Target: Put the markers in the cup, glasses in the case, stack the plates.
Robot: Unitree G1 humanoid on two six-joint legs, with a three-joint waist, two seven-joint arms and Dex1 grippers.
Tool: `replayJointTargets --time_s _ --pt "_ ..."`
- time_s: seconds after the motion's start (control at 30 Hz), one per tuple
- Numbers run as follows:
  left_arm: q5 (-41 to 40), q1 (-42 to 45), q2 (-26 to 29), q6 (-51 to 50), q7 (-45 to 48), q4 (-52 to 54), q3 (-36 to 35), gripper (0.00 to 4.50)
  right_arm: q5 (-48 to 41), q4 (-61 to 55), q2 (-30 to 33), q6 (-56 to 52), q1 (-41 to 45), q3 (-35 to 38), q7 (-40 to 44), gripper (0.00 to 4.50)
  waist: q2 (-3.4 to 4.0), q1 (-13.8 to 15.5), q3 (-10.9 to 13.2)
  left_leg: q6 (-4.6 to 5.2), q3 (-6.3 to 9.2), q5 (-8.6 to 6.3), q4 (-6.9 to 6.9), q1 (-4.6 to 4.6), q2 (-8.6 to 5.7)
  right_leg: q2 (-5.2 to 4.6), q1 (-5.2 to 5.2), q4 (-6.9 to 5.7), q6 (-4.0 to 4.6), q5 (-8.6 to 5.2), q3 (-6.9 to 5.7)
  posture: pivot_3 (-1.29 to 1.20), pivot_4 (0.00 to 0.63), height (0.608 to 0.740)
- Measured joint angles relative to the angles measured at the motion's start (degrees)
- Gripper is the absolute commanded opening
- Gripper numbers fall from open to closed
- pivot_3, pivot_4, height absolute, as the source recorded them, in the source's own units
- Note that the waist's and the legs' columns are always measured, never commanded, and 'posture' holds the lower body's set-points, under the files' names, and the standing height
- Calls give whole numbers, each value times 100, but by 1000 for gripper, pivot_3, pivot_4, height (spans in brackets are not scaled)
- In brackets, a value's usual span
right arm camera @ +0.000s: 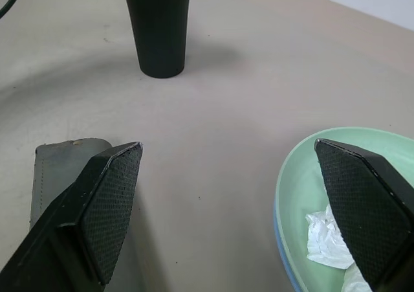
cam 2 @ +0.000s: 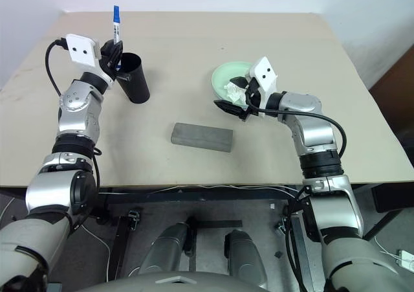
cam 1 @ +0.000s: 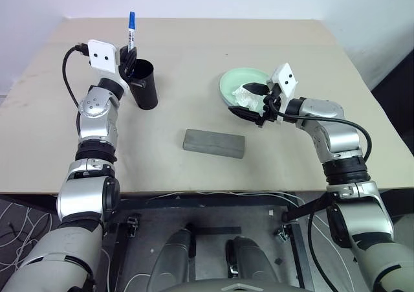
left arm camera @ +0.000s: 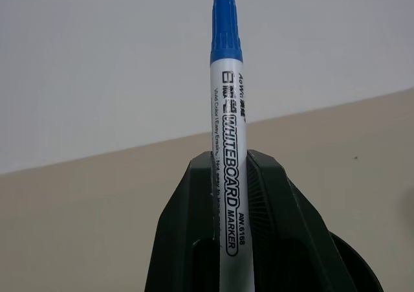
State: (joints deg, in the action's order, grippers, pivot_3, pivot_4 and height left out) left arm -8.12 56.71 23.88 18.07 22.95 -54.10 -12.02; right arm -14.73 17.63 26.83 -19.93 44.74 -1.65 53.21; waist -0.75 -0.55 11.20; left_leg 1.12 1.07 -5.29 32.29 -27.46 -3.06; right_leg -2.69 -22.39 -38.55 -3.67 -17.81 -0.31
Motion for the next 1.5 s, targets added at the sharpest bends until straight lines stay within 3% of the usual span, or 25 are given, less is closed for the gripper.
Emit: replayJointTargets --time_s 0.3,0.6,0.73,0.93,1.07,1.5 --pt "3 -17 0 0 5 0 -3 4372 116 1 19 120 -2 -43 4 4500 0 0 0 0 0 0 12 0 0 0 0 -12 0 0 0 0 150 727" --pt "2 -204 35 -52 70 328 14 4442 115 2 20 142 -1 -43 19 4500 0 -15 0 -1 2 -2 58 1 1 0 -1 -56 0 0 1 0 150 727" --pt "-262 -796 236 -519 674 1453 48 4442 72 5 28 137 -7 -20 74 4500 0 -39 0 -2 3 -3 59 2 1 -4 -13 -57 3 3 3 0 150 727" --pt "-1669 -2331 804 -2077 2144 4014 -51 4442 -66 8 56 105 -67 29 179 4500 4 -65 -1 -2 4 -4 47 4 2 -7 -22 -52 8 1 9 0 150 727" --pt "-2204 -2959 1049 -2652 2680 4888 -81 4442 -173 -2 41 86 -190 37 187 4500 5 -23 -1 -3 4 -5 35 5 2 -10 -27 -52 35 -9 9 0 150 727" --pt "-2375 -3384 766 -2338 3563 4812 -26 4442 -407 -149 58 43 -658 228 -3 4500 5 -23 -2 -2 -69 -3 -19 6 2 -58 -63 -41 53 3 11 0 150 727"
